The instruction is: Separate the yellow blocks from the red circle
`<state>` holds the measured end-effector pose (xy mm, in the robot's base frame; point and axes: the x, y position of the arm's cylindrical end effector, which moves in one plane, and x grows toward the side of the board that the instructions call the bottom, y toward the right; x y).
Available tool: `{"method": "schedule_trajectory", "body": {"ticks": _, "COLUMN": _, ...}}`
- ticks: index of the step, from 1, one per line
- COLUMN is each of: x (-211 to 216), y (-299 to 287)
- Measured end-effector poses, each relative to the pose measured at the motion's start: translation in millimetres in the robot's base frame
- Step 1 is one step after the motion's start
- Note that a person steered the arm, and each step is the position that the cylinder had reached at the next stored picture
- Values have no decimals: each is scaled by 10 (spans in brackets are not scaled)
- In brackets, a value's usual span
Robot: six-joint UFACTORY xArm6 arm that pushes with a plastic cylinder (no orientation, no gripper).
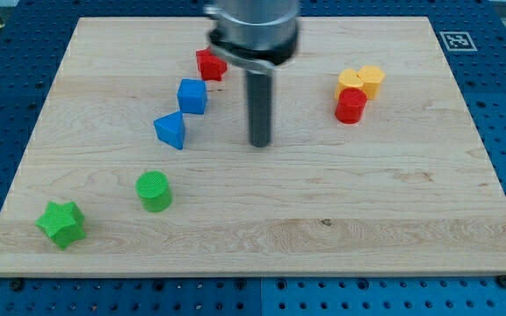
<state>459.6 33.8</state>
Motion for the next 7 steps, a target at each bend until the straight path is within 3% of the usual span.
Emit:
{"method": "schedule_trajectory", "body": {"ticks": 2, "x": 104, "y": 1342}}
{"method": "schedule_trajectory", "body": {"ticks": 3, "x": -77, "y": 1703}}
{"method": "schedule_trajectory", "body": {"ticks": 5, "x": -897, "y": 1726}}
{"method": "schedule_trajectory", "body": {"ticks": 7, "x": -1122, "y": 1348}}
